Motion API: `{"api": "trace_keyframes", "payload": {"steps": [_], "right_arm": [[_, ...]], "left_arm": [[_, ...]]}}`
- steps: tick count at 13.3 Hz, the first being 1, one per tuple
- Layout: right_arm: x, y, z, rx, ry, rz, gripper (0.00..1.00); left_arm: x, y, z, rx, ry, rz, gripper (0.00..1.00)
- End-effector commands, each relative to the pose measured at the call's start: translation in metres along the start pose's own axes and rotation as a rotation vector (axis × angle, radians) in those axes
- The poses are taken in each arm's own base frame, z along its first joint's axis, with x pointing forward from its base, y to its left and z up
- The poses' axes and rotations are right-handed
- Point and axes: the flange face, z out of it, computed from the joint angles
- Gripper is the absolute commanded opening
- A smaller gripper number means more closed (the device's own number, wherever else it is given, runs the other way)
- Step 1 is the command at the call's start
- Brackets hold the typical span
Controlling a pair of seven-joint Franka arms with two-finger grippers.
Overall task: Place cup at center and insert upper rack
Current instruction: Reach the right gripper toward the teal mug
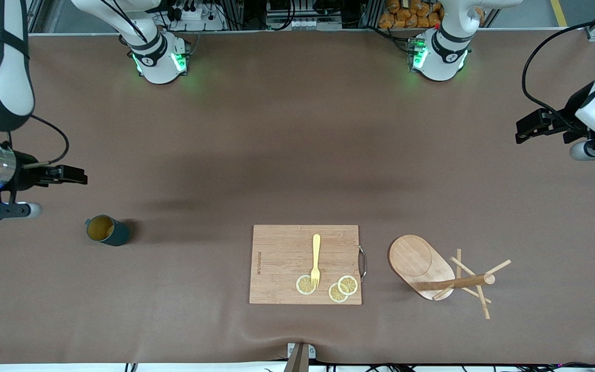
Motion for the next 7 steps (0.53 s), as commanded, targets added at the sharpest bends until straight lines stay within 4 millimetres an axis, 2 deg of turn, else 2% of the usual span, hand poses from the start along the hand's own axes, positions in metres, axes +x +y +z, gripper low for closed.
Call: {"api": "trace_keyframes", "payload": {"steps": [1, 3, 7], "right_arm": [[0.017, 0.009, 0.027, -0.003, -0.008, 0.008, 1.0], [0.022, 0.016, 0.055, -0.004, 0.013, -0.018, 1.0], [0.033, 0.022, 0.124, -0.016, 0.075, -0.025, 1.0]], "left_arm": [[-0.002, 0.001, -0.005, -0.016, 0.013, -0.012, 1.0], [-0.003, 0.0, -0.004, -0.013, 0.01, -0.011, 1.0], [0.0, 0.005, -0.002, -0.013, 0.008, -0.008, 1.0]]}}
